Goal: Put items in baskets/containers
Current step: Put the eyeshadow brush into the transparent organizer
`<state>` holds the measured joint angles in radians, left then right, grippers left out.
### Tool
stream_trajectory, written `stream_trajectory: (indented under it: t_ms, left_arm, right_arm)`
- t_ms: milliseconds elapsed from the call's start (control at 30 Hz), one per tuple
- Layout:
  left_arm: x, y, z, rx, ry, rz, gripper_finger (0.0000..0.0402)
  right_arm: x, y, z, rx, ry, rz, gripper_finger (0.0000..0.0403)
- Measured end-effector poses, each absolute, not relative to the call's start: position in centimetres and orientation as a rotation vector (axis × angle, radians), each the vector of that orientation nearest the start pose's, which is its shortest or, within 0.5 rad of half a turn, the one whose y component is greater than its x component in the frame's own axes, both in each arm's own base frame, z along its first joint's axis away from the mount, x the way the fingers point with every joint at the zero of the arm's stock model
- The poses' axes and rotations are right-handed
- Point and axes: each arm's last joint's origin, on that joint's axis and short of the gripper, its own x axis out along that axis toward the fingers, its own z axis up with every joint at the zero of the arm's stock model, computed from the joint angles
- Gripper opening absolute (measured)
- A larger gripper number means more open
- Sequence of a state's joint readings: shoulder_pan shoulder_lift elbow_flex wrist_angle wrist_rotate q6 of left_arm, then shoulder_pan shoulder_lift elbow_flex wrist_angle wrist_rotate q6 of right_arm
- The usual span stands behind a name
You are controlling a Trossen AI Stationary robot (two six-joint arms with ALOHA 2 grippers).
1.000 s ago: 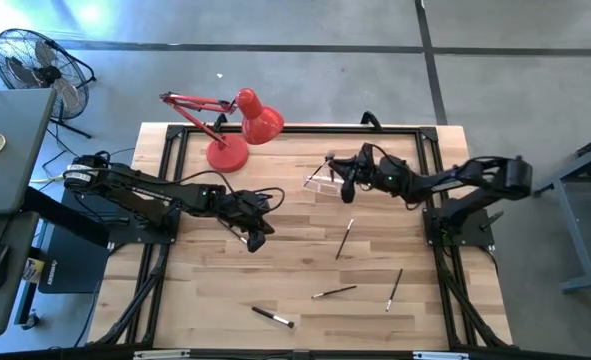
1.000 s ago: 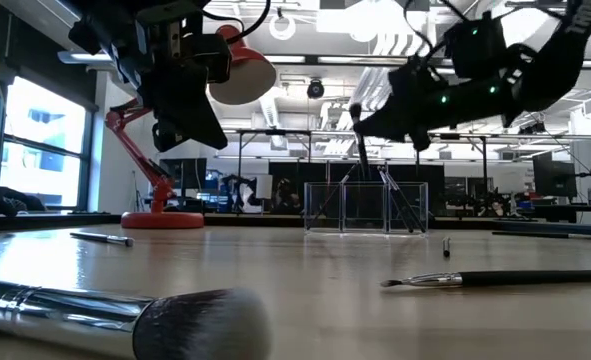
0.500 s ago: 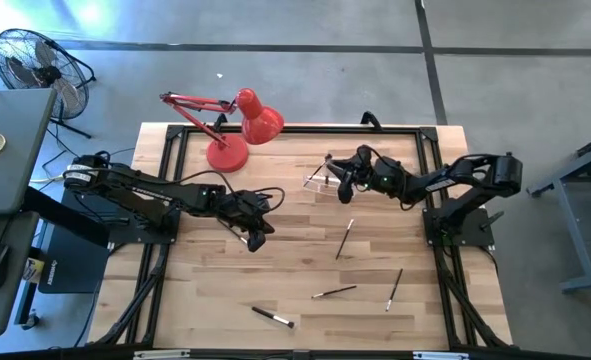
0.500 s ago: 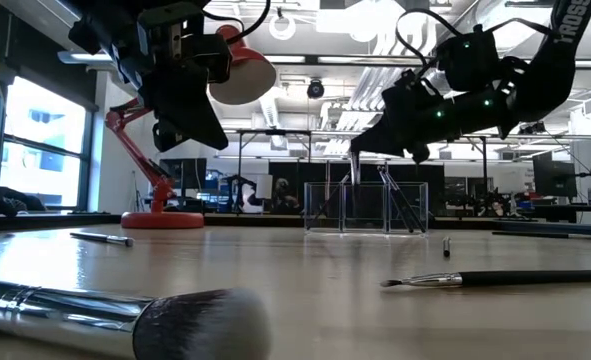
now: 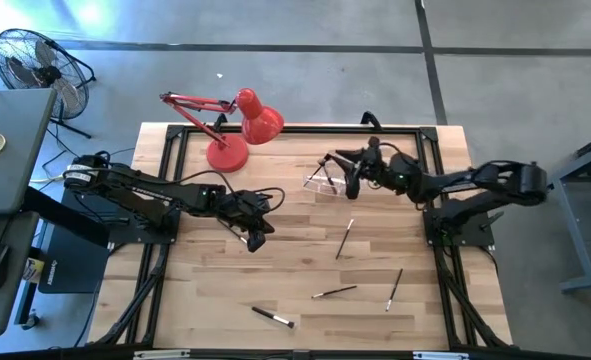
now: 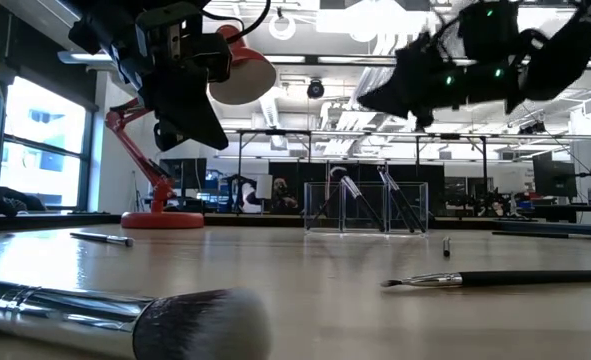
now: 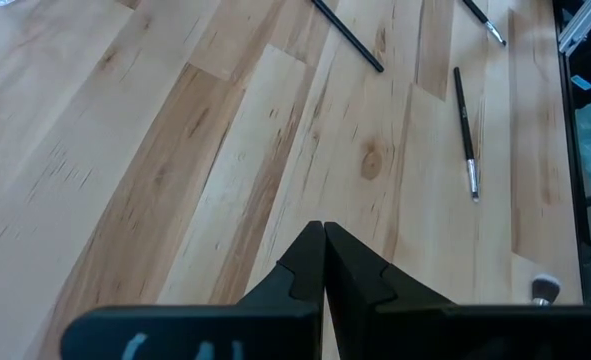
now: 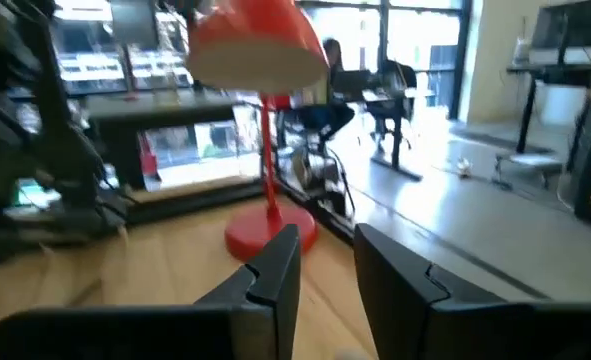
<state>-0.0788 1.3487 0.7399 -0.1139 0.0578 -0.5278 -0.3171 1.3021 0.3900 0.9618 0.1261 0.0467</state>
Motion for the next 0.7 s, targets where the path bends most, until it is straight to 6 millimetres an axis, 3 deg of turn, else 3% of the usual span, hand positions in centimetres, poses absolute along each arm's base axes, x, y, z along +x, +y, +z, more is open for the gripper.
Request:
stream_trajectory:
  t_ms: [167,300,400,567,700]
  left_arm:
    - [26.9,-2.3,20.6,-0.484,0.74,0.058,0.0]
    - [26.9,-2.3,20.6,-0.443,0.741,0.039,0.0]
    - [26.9,-2.3,20.6,-0.446,0.745,0.022,0.0]
    - [26.7,-2.5,20.4,-0.422,0.78,-0.029,0.0]
    - [26.0,-2.4,20.5,-0.367,0.923,-0.02,0.0]
  right_arm:
    - [23.7,-5.7,23.9,0.053,0.033,-0.323,0.0056]
    - [25.2,-3.3,26.2,0.052,0.289,-0.23,0.0011]
    - [26.1,-1.7,27.2,0.086,0.522,-0.19,0.0009]
    - [28.1,0.4,27.5,0.187,0.784,-0.251,0.0008]
    - [30.7,2.4,26.1,0.234,0.875,-0.249,0.0004]
